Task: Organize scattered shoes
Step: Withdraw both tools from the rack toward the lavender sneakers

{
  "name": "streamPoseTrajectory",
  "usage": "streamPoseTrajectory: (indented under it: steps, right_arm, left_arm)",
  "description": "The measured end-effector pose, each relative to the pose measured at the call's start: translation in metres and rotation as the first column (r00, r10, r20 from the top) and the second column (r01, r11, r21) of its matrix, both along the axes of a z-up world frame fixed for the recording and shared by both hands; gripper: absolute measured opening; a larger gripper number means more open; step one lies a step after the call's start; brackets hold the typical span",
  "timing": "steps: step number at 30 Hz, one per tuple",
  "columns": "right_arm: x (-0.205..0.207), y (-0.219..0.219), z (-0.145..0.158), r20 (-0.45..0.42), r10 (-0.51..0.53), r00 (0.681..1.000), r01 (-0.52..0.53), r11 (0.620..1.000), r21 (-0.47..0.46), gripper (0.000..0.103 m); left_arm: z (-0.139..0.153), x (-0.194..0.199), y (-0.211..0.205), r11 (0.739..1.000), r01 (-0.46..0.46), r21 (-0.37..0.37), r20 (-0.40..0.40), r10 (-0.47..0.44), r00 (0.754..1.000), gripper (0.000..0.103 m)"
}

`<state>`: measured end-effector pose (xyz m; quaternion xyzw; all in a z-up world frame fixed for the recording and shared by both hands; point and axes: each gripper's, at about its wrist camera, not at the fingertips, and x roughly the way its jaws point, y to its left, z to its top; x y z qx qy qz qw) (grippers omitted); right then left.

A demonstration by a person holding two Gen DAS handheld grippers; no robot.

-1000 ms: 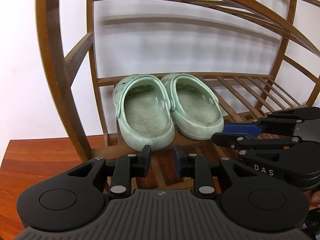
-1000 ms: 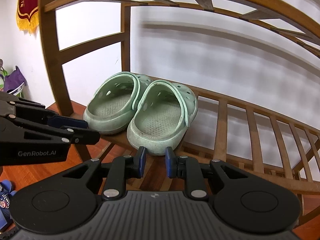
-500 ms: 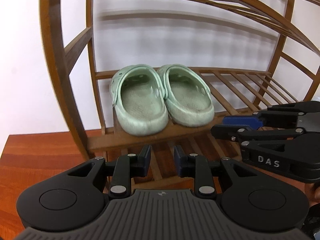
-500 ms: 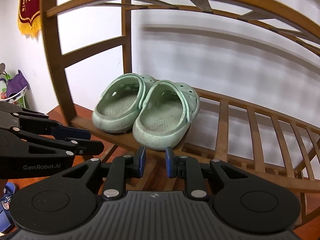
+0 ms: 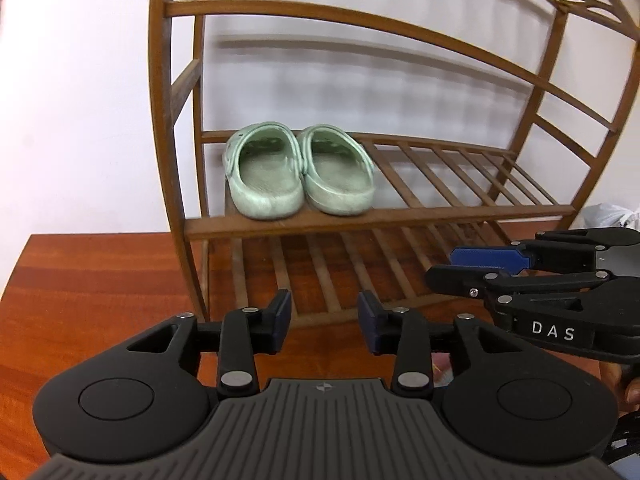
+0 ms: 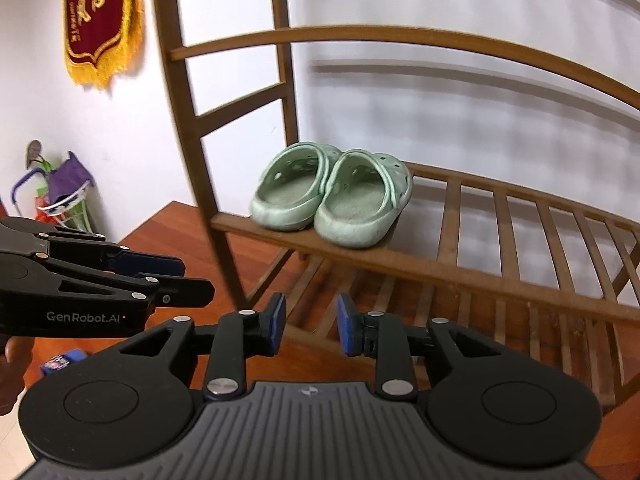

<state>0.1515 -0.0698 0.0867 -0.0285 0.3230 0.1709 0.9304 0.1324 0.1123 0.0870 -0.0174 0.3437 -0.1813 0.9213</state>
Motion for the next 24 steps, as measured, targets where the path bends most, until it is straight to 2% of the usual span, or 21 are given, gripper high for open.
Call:
streamPoseTrajectory:
  steps: [6, 12, 17, 24]
  right_arm:
    - [-0.045, -0.012, 0.006, -0.008, 0.039, 0.999, -0.039, 0.999, 0.019, 0.041]
    - [-0.092, -0.021, 0.003, -0.034, 0.088, 0.996, -0.087, 0.996, 0.029, 0.049]
    - [-0.129, -0.028, -0.010, -0.058, 0.111, 0.992, -0.109, 0.993, 0.037, 0.055]
    - [-0.169, -0.032, -0.042, -0.081, 0.125, 0.989, -0.125, 0.992, -0.004, 0.059]
  left_arm:
    - [-0.002, -0.050, -0.004, 1.000, -0.016, 0.012, -0.004, 0.016, 1.000, 0.047]
    - [-0.008, -0.095, -0.006, 0.999, -0.036, 0.011, -0.027, 0.036, 0.999, 0.057]
    - [-0.024, -0.125, -0.005, 0.997, -0.074, 0.037, -0.052, 0.076, 0.996, 0.066]
    - [-0.060, -0.152, -0.005, 0.991, -0.121, 0.058, -0.107, 0.126, 0.986, 0.071]
